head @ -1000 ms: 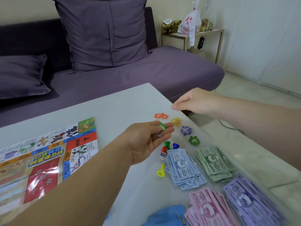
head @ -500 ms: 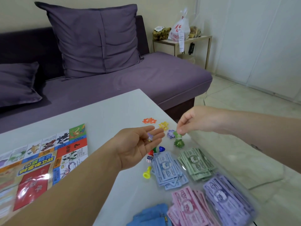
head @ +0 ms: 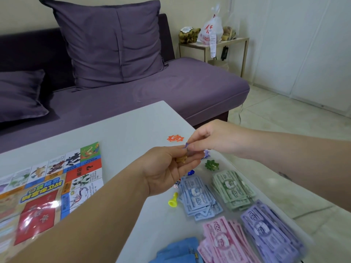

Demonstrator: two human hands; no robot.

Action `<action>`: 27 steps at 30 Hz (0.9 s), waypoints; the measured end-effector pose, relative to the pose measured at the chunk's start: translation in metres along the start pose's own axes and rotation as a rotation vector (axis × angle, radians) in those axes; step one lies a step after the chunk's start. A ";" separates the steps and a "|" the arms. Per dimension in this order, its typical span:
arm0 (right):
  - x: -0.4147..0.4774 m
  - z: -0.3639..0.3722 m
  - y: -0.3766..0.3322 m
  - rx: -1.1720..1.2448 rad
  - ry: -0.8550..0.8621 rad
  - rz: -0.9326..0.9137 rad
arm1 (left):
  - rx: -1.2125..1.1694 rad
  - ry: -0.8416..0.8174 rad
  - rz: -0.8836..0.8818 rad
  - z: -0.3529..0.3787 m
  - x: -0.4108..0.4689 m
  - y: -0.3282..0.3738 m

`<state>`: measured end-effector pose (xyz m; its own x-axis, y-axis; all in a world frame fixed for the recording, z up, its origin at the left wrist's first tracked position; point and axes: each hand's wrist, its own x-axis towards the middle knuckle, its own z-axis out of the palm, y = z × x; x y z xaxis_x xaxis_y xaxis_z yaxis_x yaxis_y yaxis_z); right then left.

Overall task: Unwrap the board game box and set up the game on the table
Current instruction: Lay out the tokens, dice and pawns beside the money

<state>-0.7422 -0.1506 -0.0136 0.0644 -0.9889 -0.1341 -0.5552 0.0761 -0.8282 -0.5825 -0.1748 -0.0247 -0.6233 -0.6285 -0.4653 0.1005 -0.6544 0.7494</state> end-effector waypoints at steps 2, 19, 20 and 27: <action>0.002 -0.005 0.002 0.079 0.047 0.057 | -0.030 0.019 -0.004 -0.001 0.000 0.002; 0.011 0.006 -0.003 -0.087 0.012 0.079 | 0.016 0.228 0.272 0.003 0.005 0.004; 0.014 0.011 -0.004 -0.042 0.017 0.097 | 0.022 0.231 0.297 0.005 0.006 0.004; 0.026 0.009 -0.007 0.091 0.174 0.140 | 0.166 0.305 0.404 0.010 0.006 0.012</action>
<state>-0.7289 -0.1754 -0.0162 -0.1564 -0.9743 -0.1619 -0.4711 0.2176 -0.8548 -0.5930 -0.1821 -0.0141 -0.3042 -0.9265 -0.2216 0.1462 -0.2752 0.9502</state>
